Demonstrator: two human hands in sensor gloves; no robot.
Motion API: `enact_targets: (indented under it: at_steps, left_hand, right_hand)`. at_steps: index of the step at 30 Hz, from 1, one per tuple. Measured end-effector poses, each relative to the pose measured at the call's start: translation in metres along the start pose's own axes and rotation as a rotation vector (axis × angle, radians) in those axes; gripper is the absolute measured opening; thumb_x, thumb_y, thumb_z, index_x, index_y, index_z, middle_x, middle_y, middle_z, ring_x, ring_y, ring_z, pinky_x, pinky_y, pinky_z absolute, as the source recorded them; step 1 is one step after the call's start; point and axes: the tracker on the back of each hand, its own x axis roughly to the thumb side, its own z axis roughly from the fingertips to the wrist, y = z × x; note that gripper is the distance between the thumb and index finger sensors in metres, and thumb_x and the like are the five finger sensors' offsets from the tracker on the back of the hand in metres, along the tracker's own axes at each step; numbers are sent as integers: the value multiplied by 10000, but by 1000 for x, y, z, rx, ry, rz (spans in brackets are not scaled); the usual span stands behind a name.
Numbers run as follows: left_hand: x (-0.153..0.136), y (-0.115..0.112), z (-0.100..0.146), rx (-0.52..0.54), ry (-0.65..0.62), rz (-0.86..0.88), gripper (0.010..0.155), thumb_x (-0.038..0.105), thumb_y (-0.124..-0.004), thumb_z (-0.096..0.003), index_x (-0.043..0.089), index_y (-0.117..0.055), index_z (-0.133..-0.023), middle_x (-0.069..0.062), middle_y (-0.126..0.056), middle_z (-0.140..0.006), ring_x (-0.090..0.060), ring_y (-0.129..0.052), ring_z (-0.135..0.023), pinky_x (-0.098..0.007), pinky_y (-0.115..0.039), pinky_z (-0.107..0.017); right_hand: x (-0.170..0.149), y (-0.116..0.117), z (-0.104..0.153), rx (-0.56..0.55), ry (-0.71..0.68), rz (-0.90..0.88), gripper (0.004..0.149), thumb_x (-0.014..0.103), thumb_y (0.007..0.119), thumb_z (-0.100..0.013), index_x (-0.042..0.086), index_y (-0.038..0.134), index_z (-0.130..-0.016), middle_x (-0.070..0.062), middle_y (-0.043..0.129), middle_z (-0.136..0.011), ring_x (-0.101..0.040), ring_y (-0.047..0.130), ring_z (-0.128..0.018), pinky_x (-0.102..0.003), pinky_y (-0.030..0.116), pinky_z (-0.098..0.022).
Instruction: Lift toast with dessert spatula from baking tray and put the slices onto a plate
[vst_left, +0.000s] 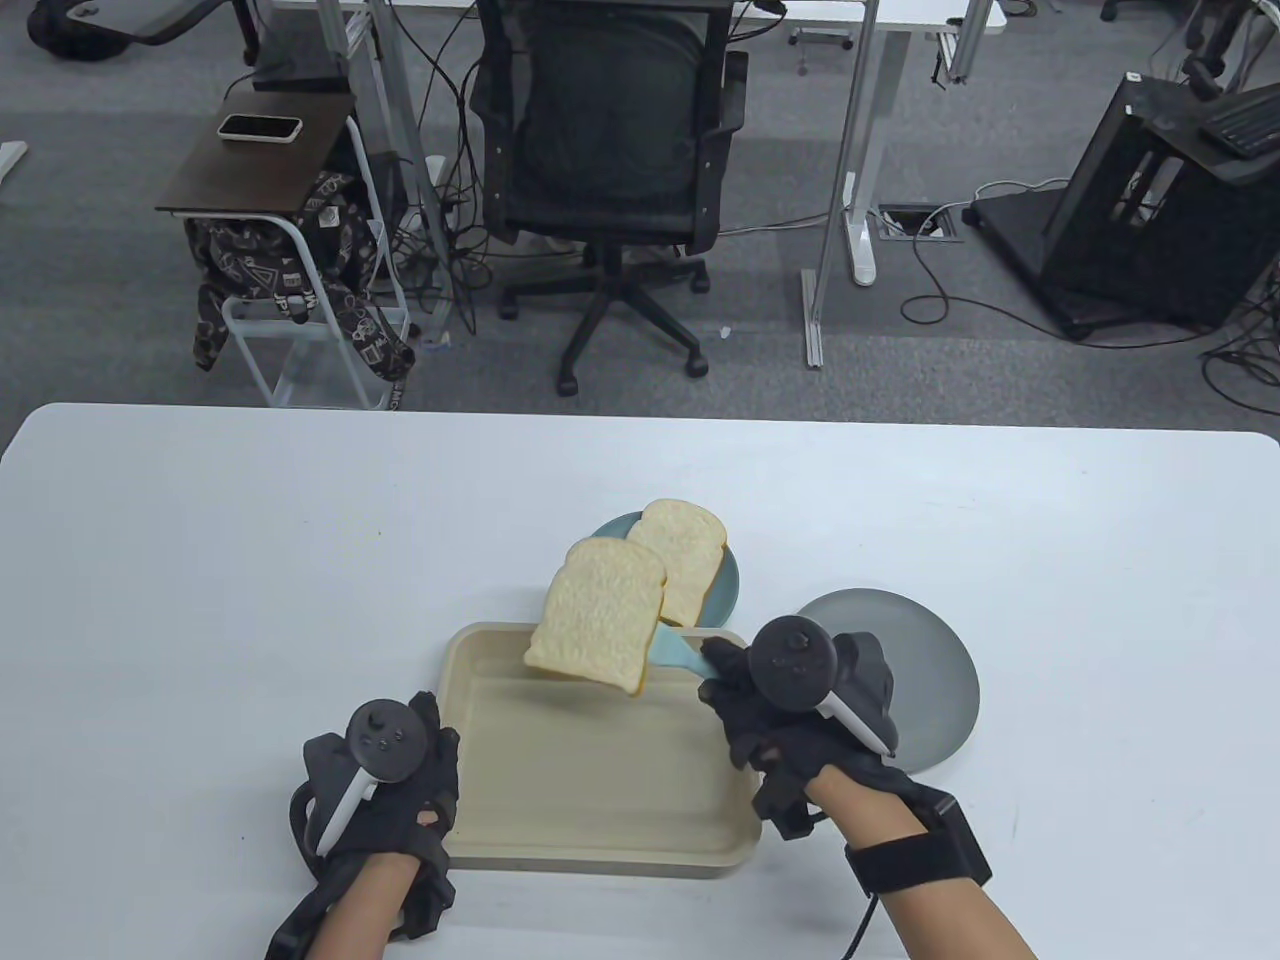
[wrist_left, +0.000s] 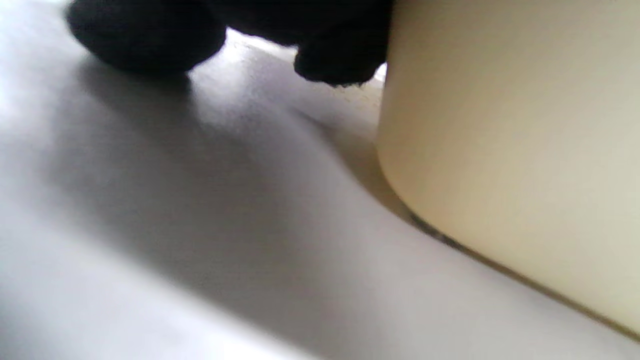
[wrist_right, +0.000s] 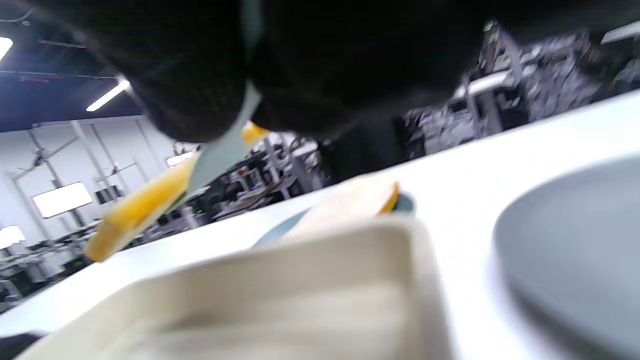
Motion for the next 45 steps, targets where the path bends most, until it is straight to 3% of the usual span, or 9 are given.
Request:
enact_targets:
  at_steps: [6,15,28,37,45]
  left_hand:
    - [0,0,0,0,0,2,619,464,-581,-599,161,-469,-1127,24,-930,-479,-147,-914,-107,-422,-890,-274]
    - [0,0,0,-3,-1,5,618,462,-585,-597,164,-469,-1127,21,-931,-480,-148,-914,-107,-421,-891,-273]
    - [0,0,0,-7,-1,5,620,463,-584,-598,160,-468,-1127,23,-930,-480,-149,-914,-108,-423,-890,-274]
    - [0,1,0,-8,2,4,620,463,-585,-597,162,-467,-1127,22,-930,-482,-149,-915,-109,-420,-891,-276]
    - [0,1,0,-6,1,6,620,463,-585,-598,164,-467,-1128,22,-931,-482,-149,-915,-109,-421,-890,-276]
  right_hand:
    - [-17,-2,-39,-12,135,70,477,369,890,-375,174,877,-810,-59,1001,-484,-188,966,-110,-340,876,22]
    - [-25,16,-66,61,239,96,478,368,888,-374,175,878,-810,-61,1001,-489,-193,967,-117,-345,878,15]
    - [-20,17,-78,131,272,231,489,379,897,-367,185,876,-816,-65,1000,-506,-211,979,-139,-364,886,-6]
    - [-11,-1,-95,229,345,295,502,380,904,-363,208,864,-833,-73,976,-570,-243,986,-218,-377,889,-67]
    - [-13,-12,-92,259,358,320,512,368,898,-368,204,847,-851,-83,962,-597,-255,984,-248,-383,888,-86]
